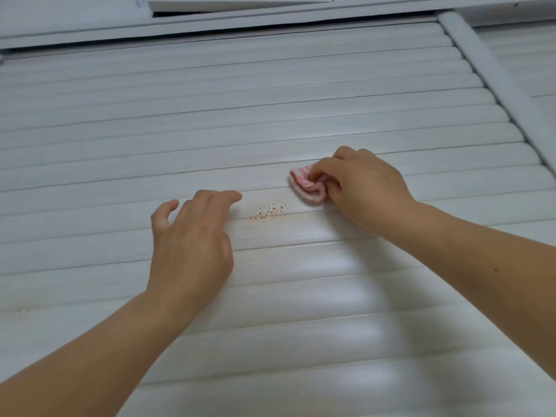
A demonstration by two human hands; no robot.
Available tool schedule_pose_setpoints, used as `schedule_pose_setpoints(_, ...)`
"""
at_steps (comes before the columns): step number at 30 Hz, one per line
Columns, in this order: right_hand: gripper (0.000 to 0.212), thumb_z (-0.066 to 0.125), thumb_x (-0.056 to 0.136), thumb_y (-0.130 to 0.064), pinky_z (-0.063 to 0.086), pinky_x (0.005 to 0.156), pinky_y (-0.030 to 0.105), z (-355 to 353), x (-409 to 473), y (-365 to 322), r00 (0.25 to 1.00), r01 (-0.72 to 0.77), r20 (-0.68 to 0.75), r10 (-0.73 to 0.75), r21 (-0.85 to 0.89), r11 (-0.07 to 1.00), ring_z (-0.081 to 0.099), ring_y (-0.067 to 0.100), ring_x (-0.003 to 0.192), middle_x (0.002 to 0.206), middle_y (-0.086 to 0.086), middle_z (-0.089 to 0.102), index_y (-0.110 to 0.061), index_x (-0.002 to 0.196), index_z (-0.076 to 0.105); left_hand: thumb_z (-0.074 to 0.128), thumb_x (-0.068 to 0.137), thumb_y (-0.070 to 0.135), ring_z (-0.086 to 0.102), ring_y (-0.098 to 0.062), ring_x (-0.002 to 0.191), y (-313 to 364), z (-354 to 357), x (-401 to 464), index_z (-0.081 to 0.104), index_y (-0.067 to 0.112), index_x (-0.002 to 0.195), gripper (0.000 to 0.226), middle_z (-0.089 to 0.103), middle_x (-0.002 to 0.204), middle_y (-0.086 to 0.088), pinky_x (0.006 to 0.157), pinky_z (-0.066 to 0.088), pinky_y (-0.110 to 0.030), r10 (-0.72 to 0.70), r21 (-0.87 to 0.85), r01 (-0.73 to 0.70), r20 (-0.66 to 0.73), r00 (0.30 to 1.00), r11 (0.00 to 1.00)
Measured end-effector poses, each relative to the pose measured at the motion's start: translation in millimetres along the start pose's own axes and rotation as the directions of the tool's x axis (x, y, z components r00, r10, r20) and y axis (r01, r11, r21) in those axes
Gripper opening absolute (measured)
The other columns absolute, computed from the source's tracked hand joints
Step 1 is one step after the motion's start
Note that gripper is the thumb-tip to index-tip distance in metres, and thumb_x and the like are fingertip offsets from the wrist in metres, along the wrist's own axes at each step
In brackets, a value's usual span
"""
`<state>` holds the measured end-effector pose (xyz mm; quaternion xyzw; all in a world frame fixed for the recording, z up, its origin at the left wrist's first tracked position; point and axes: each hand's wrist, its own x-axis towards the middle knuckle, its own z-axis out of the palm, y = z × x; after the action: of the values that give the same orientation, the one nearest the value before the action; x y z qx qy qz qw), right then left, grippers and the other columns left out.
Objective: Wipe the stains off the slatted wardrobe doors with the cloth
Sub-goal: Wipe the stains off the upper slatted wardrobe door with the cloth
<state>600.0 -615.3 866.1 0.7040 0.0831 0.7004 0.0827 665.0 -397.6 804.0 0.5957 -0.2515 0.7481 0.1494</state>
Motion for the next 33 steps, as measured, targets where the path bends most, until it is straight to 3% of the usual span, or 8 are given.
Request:
schedule_pose_setpoints(5, 0.027, 0.05, 0.093, -0.018, 0.026, 0.087, 0.035, -26, -12, 32, 0.975, -0.215, 0.029, 0.22, -0.13, 0.968, 0.036, 0.023, 0.11, 0.082, -0.013, 0.048, -0.038, 0.105, 0.063, 0.029, 0.07, 0.015, 0.059, -0.019, 0.096, 30, 8, -9, 0.054, 0.021, 0.115, 0.053, 0.06, 0.105, 0.003, 0.1, 0.021, -0.041, 0.084, -0.039, -0.084, 0.015, 0.996, 0.996)
schedule_pose_setpoints(8, 0.029, 0.049, 0.092, -0.012, 0.037, 0.083, 0.035, -39, -22, 61, 0.923, -0.374, 0.07, 0.38, -0.079, 0.924, 0.044, 0.029, 0.111, 0.093, 0.0, 0.053, -0.032, 0.106, 0.064, 0.028, 0.069, 0.015, 0.059, -0.018, 0.096, 49, 12, -17, 0.055, 0.023, 0.113, 0.052, 0.061, 0.104, 0.005, 0.1, 0.022, -0.04, 0.14, -0.071, -0.137, 0.028, 0.99, 0.988)
schedule_pose_setpoints(13, 0.034, 0.038, 0.088, -0.003, 0.055, 0.058, 0.037, -54, -39, 91, 0.742, -0.67, 0.051, 0.668, 0.065, 0.74, 0.064, 0.033, 0.065, 0.098, 0.018, 0.055, -0.024, 0.098, 0.062, 0.027, 0.065, 0.011, 0.06, -0.016, 0.093, 73, 18, -34, 0.052, 0.026, 0.109, 0.053, 0.061, 0.102, 0.007, 0.101, 0.024, -0.04, 0.239, -0.131, -0.231, 0.048, 0.97, 0.964)
schedule_pose_setpoints(18, 0.03, 0.043, 0.089, -0.007, 0.045, 0.074, 0.037, -37, -51, 65, 0.803, -0.596, -0.041, 0.594, -0.04, 0.802, 0.052, 0.037, 0.103, 0.112, 0.016, 0.05, -0.019, 0.106, 0.064, 0.029, 0.065, 0.007, 0.049, -0.013, 0.1, 84, 26, -53, 0.047, 0.024, 0.11, 0.051, 0.064, 0.104, 0.003, 0.102, 0.025, -0.045, 0.307, -0.162, -0.296, 0.047, 0.951, 0.941)
schedule_pose_setpoints(22, 0.03, 0.046, 0.09, -0.016, 0.037, 0.074, 0.03, -26, -64, 29, 0.91, -0.413, -0.002, 0.414, -0.085, 0.907, 0.044, 0.032, 0.108, 0.114, 0.009, 0.053, -0.021, 0.112, 0.065, 0.031, 0.065, 0.007, 0.061, -0.02, 0.105, 90, 29, -63, 0.059, 0.019, 0.108, 0.053, 0.065, 0.106, -0.001, 0.101, 0.025, -0.047, 0.314, -0.114, -0.304, 0.087, 0.945, 0.946)
schedule_pose_setpoints(26, 0.034, 0.04, 0.096, -0.032, 0.036, 0.091, 0.035, -16, -71, 9, 0.969, -0.241, 0.024, 0.245, -0.113, 0.964, 0.041, 0.03, 0.117, 0.128, 0.007, 0.052, -0.023, 0.122, 0.061, 0.032, 0.067, 0.008, 0.063, -0.021, 0.101, 96, 28, -61, 0.067, 0.017, 0.104, 0.051, 0.066, 0.107, -0.003, 0.1, 0.026, -0.047, 0.274, -0.084, -0.266, 0.104, 0.956, 0.96)
schedule_pose_setpoints(29, 0.033, 0.042, 0.097, -0.028, 0.04, 0.083, 0.04, -16, -79, 21, 0.992, -0.124, -0.01, 0.124, -0.127, 0.984, 0.046, 0.033, 0.113, 0.125, 0.008, 0.056, -0.021, 0.121, 0.063, 0.032, 0.067, 0.009, 0.062, -0.022, 0.1, 97, 28, -57, 0.066, 0.018, 0.104, 0.051, 0.066, 0.11, -0.002, 0.1, 0.026, -0.044, 0.262, -0.057, -0.257, 0.117, 0.958, 0.965)
schedule_pose_setpoints(33, 0.032, 0.041, 0.097, -0.022, 0.042, 0.08, 0.039, -27, -85, 69, 0.957, -0.287, -0.023, 0.288, -0.172, 0.942, 0.045, 0.033, 0.113, 0.126, 0.007, 0.055, -0.02, 0.12, 0.063, 0.032, 0.068, 0.008, 0.062, -0.022, 0.105, 95, 30, -51, 0.066, 0.017, 0.104, 0.05, 0.066, 0.11, -0.001, 0.101, 0.023, -0.044, 0.268, -0.037, -0.266, 0.106, 0.957, 0.963)
